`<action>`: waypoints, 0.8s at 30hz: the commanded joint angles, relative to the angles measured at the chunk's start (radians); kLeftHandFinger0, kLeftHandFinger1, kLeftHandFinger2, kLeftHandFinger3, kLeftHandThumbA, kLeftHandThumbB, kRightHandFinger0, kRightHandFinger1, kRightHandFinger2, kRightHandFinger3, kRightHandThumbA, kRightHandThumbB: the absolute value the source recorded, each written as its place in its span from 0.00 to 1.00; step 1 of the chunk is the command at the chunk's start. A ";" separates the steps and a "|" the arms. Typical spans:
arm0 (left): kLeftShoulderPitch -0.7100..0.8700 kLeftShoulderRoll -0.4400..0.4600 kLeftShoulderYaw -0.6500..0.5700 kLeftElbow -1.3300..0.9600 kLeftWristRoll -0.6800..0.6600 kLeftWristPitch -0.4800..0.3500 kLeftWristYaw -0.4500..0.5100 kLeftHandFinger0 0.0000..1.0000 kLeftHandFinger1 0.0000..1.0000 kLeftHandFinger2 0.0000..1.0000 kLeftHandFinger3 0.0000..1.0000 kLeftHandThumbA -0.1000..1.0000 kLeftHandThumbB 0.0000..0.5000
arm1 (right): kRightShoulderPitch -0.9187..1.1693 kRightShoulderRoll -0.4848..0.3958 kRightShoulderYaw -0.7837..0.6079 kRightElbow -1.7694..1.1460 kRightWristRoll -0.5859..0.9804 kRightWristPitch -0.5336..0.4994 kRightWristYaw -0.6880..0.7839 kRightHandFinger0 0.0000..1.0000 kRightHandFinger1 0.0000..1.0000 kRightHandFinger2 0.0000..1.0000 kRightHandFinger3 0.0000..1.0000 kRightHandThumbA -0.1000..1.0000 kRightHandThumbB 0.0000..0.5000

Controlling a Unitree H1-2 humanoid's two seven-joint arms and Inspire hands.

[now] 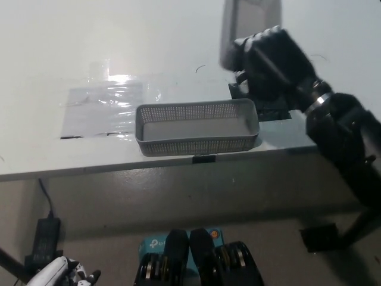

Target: The robot uses its right hand to pick up the grey box kept on the middle on the desk and place it on top of another box next to it in a right angle

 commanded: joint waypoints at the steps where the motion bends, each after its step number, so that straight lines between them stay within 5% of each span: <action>1: -0.020 0.019 0.002 -0.008 0.013 -0.006 -0.008 0.01 0.00 0.11 0.26 0.65 0.41 | -0.019 0.019 -0.030 -0.090 0.062 0.032 0.112 0.00 0.00 0.16 0.00 0.00 0.60; 4: -0.023 0.022 0.005 -0.009 0.001 -0.013 -0.015 0.00 0.00 0.08 0.23 0.63 0.37 | 0.010 0.046 -0.027 -0.149 0.071 0.043 0.150 0.00 0.00 0.16 0.01 0.00 0.59; 8: -0.027 0.020 0.004 -0.012 0.004 -0.001 -0.016 0.01 0.00 0.09 0.25 0.63 0.40 | 0.058 0.063 -0.023 -0.180 0.097 0.043 0.191 0.00 0.00 0.25 0.15 0.00 0.51; 14: -0.040 0.028 0.003 -0.023 0.001 0.005 -0.029 0.00 0.00 0.06 0.20 0.60 0.35 | 0.094 0.077 -0.023 -0.175 0.088 0.021 0.202 0.00 0.00 0.15 0.05 0.00 0.53; 16: -0.039 0.027 0.009 -0.026 -0.009 0.006 -0.032 0.00 0.00 0.07 0.24 0.61 0.38 | 0.109 0.073 -0.013 -0.180 0.073 0.035 0.228 0.00 0.00 0.19 0.09 0.00 0.64; 24: -0.051 0.035 0.012 -0.023 -0.002 -0.011 -0.032 0.01 0.01 0.09 0.25 0.62 0.35 | 0.137 0.049 0.003 -0.177 0.053 0.060 0.311 0.00 0.02 0.35 0.21 0.00 0.52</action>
